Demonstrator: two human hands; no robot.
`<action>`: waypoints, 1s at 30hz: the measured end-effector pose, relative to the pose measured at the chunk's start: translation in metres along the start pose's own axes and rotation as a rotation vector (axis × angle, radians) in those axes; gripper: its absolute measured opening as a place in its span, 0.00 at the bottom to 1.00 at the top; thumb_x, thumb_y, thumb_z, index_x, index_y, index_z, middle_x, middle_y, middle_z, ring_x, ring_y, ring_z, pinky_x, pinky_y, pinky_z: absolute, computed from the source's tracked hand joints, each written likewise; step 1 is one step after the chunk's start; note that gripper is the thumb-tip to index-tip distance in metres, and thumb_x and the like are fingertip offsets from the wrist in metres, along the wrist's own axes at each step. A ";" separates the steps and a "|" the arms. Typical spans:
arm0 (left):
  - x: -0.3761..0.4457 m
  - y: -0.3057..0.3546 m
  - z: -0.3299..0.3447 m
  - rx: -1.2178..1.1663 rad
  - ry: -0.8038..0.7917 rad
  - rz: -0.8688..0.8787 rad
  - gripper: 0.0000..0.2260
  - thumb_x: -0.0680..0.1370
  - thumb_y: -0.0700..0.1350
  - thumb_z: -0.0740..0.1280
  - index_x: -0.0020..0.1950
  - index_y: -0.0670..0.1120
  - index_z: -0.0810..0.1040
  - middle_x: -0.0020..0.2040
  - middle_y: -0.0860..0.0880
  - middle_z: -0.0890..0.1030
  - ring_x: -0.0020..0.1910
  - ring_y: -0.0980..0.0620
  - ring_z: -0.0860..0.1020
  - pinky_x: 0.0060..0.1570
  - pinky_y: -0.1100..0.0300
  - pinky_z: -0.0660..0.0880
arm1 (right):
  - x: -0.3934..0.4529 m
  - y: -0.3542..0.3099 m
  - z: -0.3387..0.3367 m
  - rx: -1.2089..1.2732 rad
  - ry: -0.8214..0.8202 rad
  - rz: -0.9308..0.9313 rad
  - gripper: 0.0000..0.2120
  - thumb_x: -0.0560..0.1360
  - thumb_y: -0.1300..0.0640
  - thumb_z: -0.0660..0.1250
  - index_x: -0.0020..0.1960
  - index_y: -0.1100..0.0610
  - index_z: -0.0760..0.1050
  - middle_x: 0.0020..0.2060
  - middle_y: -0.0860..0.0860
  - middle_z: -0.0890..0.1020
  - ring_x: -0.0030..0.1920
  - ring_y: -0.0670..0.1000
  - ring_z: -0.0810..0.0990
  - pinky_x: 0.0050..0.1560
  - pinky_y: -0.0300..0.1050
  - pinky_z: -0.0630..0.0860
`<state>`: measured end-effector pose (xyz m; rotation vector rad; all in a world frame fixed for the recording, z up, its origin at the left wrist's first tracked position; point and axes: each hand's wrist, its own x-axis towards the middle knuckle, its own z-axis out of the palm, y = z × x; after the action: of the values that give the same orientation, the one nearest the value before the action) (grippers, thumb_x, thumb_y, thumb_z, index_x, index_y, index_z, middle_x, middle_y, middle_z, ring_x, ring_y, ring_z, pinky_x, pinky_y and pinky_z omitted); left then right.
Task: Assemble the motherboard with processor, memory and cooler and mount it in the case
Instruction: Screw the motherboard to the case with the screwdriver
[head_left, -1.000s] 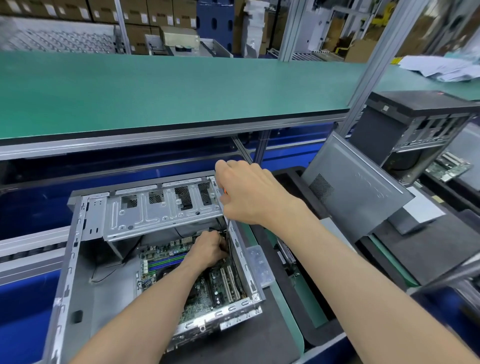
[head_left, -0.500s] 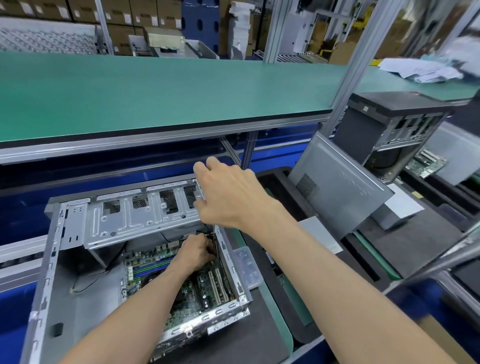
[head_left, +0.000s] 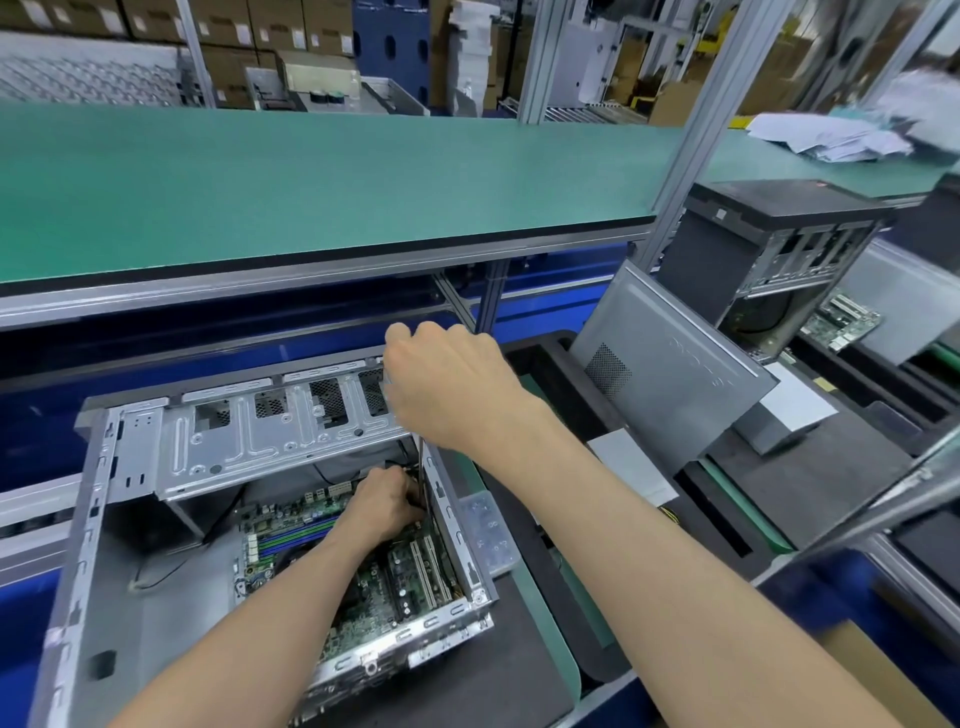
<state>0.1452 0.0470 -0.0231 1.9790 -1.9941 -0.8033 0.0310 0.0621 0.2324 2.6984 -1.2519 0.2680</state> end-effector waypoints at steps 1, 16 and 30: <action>0.000 -0.001 0.000 -0.001 -0.004 -0.003 0.02 0.67 0.44 0.78 0.38 0.48 0.87 0.32 0.51 0.82 0.35 0.53 0.77 0.38 0.61 0.74 | 0.000 0.001 0.001 -0.040 0.026 0.022 0.11 0.78 0.54 0.65 0.47 0.56 0.62 0.32 0.48 0.59 0.38 0.57 0.70 0.37 0.51 0.62; 0.000 0.000 -0.001 -0.002 -0.002 -0.015 0.02 0.66 0.45 0.77 0.36 0.49 0.86 0.30 0.53 0.80 0.34 0.53 0.77 0.36 0.62 0.71 | -0.003 0.006 -0.006 0.106 -0.058 -0.032 0.13 0.71 0.52 0.68 0.48 0.55 0.66 0.37 0.48 0.65 0.33 0.51 0.68 0.34 0.47 0.60; -0.002 0.003 -0.003 -0.002 -0.017 -0.030 0.02 0.67 0.45 0.77 0.38 0.48 0.86 0.34 0.49 0.83 0.36 0.51 0.79 0.35 0.62 0.70 | -0.002 0.002 -0.006 0.090 -0.070 -0.073 0.13 0.71 0.59 0.67 0.48 0.56 0.63 0.36 0.48 0.64 0.36 0.54 0.68 0.34 0.48 0.61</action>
<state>0.1447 0.0482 -0.0186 2.0119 -1.9774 -0.8311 0.0275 0.0634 0.2384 2.8459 -1.1838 0.2271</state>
